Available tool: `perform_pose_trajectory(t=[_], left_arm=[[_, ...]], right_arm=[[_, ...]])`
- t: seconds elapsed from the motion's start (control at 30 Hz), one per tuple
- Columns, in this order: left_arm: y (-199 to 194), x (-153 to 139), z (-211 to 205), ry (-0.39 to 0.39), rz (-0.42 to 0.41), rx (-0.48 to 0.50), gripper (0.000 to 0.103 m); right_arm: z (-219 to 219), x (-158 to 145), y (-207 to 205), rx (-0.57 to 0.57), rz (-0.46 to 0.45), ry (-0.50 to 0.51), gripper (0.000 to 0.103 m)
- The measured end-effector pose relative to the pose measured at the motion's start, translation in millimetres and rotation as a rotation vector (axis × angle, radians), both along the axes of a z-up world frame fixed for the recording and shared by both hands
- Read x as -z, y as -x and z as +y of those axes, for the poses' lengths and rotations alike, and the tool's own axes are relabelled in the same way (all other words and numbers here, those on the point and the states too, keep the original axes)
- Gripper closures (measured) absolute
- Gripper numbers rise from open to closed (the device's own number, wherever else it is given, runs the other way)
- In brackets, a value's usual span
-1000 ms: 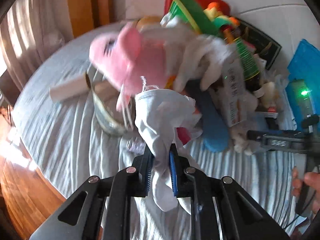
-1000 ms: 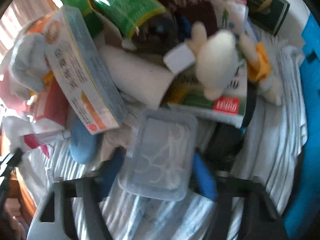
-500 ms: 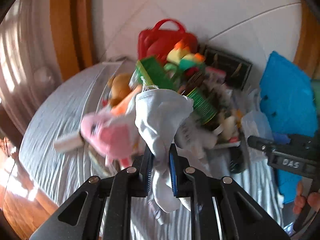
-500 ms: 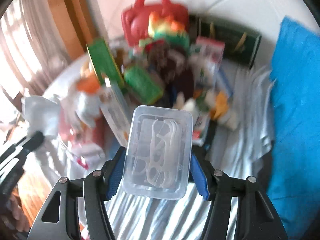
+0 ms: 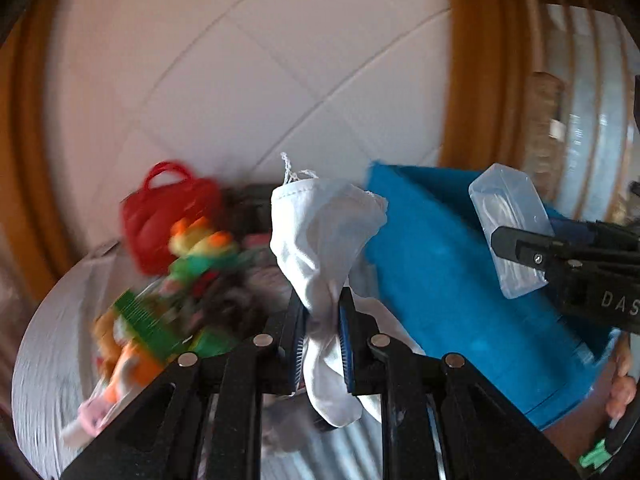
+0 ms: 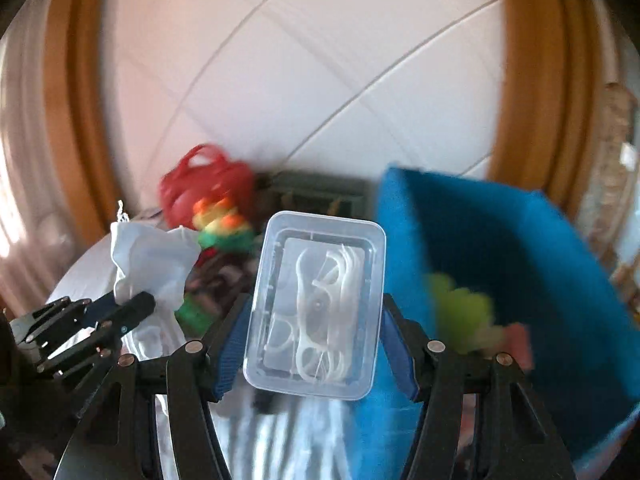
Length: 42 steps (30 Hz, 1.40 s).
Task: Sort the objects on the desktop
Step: 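Carry the glove and floss box into the blue crate and release both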
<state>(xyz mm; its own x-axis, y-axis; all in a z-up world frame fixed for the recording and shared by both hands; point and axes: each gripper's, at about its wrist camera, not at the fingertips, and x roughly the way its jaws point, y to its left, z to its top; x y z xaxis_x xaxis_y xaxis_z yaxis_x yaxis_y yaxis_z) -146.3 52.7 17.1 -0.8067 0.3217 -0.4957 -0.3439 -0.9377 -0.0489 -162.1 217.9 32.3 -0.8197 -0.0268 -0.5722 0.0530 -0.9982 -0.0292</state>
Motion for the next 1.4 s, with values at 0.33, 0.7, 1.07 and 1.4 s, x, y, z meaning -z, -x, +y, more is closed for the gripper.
perform_pose_trajectory(t=[0.33,0.7,1.07,1.4], left_arm=[[45.7,-35.7,177.5,-0.013,-0.22,0.27,0.088],[87.2,80.1,320.9,0.335,-0.68,0.247,0.088],[97.8,113.0,326.4,0.408,-0.721,0.214,0.071],[94.3,81.7,316.3,0.369,-0.629,0.192,0.041]], right_arm=[[155.0,-15.2,24.4,0.13,-0.144,-0.169,0.042],[278.6,103.4,77.9,0.071,-0.616,-0.27,0.042],[298.6,125.6,81.4,-0.011,-0.683,-0.318,0.041],[297.6,117.1,76.6,0.009,-0.595,-0.38,0.011]])
